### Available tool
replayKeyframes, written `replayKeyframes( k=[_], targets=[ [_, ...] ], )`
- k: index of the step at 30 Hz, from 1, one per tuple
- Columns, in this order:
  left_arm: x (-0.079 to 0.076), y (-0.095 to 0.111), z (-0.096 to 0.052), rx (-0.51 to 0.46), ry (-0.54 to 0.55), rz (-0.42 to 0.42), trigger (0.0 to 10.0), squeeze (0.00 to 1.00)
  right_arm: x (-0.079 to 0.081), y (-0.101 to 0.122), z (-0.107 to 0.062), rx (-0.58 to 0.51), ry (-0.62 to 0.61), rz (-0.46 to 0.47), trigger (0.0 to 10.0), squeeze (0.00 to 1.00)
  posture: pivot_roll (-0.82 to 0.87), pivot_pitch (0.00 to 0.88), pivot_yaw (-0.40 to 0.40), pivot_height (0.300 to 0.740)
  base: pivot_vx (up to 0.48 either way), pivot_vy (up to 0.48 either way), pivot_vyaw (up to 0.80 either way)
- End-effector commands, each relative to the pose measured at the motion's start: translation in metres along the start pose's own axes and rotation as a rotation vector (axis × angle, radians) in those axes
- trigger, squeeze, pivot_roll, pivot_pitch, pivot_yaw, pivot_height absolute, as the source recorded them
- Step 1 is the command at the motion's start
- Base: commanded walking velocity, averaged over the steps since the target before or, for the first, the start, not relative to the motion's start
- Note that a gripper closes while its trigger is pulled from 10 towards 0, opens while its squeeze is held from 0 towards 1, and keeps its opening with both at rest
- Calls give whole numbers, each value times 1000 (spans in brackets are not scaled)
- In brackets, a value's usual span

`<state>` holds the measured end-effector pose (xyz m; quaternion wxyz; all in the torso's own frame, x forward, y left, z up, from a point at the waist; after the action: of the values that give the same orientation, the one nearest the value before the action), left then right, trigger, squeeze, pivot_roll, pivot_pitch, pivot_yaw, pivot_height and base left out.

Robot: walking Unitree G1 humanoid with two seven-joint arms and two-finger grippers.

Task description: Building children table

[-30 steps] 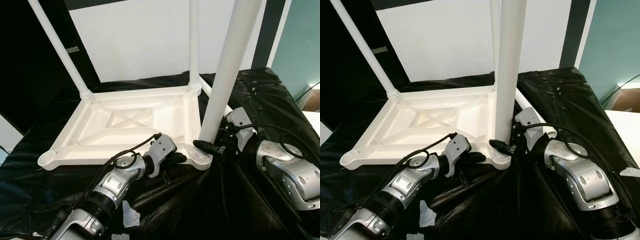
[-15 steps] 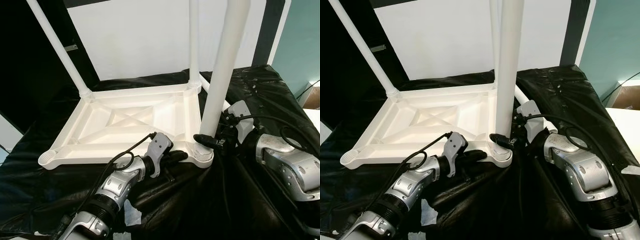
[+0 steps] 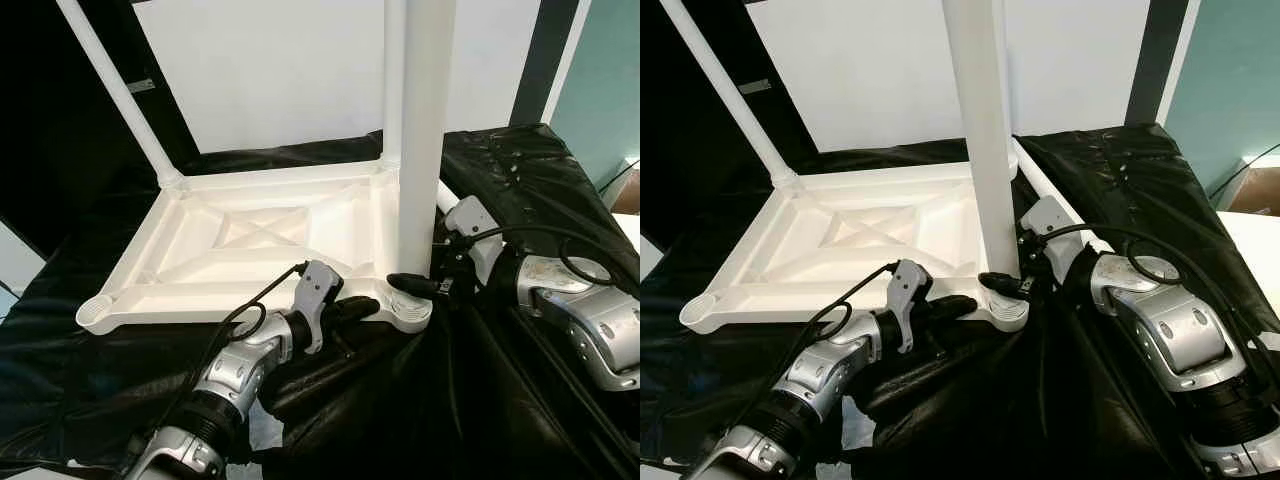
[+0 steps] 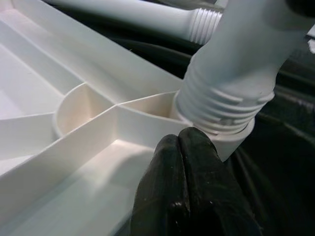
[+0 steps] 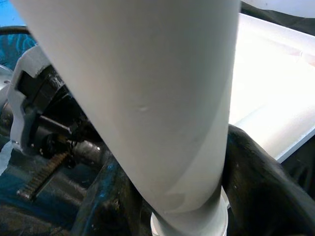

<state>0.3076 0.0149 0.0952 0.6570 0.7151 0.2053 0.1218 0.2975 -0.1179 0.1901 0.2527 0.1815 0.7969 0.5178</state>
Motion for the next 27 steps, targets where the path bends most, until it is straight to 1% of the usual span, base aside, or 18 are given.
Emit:
replayKeyframes(
  k=[1,3,4,6,7,12,15,16,17,18,19,20,21,23,24,25,27],
  targets=[
    [-12,-7,-2,21,-131,-17,10000,0,10,-15,5,59,44,25,10000,0,-108,0,113,740,0,0,0],
    [-12,-7,-2,21,-131,-17,10000,0,10,-15,5,59,44,25,10000,0,-108,0,113,740,0,0,0],
    [-12,-8,-2,25,-129,-11,10000,0,14,-18,5,72,62,23,10000,0,-108,0,113,740,0,0,0],
    [-11,-8,0,31,-125,-2,10000,0,28,-27,2,104,146,-7,10000,0,-116,0,120,740,0,0,0],
    [-11,-8,1,32,-125,0,10000,0,31,-31,0,118,173,-22,10000,0,-122,0,126,740,0,0,0],
    [-11,-9,3,39,-126,4,10000,0,28,-35,-5,146,196,-68,10000,0,-124,0,129,740,0,0,0],
    [-12,-9,2,41,-126,5,10000,0,26,-33,-5,144,196,-70,10000,0,-121,0,128,740,0,0,0],
    [-12,-9,2,42,-126,4,10000,0,23,-32,-4,140,182,-53,10000,0,-118,0,126,740,0,0,0],
    [-12,-9,2,42,-126,4,10000,0,23,-32,-4,140,182,-53,10000,0,-118,0,126,740,0,0,0],
    [-12,-10,2,44,-124,3,10000,0,18,-32,-2,136,155,-26,10000,0,-114,0,124,740,0,0,0],
    [-12,-10,2,44,-124,3,10000,0,18,-32,-2,136,155,-26,10000,0,-114,0,124,740,0,0,0],
    [-12,-11,1,45,-122,0,10000,0,13,-31,2,128,111,27,10000,0,-112,0,123,740,0,0,0],
    [-13,-11,1,46,-120,-2,10000,0,5,-30,6,117,48,100,10000,0,-110,0,122,740,0,0,0],
    [-13,-11,1,46,-120,-2,10000,0,5,-30,6,117,48,100,10000,0,-110,0,122,740,0,0,0],
    [-13,-12,1,47,-119,-3,10000,0,-2,-29,10,106,-3,159,10000,0,-111,0,122,740,0,0,0],
    [-13,-12,1,47,-119,-3,10000,0,-2,-29,10,106,-3,159,10000,0,-111,0,122,740,0,0,0],
    [-13,-13,1,50,-118,-6,10000,0,-7,-19,14,60,-45,259,10000,0,-113,0,123,740,0,0,0]
  ],
)
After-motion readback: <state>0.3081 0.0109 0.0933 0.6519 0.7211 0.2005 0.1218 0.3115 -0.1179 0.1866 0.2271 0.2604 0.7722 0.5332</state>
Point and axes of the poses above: a point about 5 cm out from each wrist's last joint towards the gripper, its own z axis pointing out of the wrist towards the gripper, its own y axis along the axis of the wrist's last joint, x = y × z, the point moved 4 cm from there along z, pointing out of the wrist towards the gripper, and after that the axes turned 4 degrees about z, right-handed, at the moved point
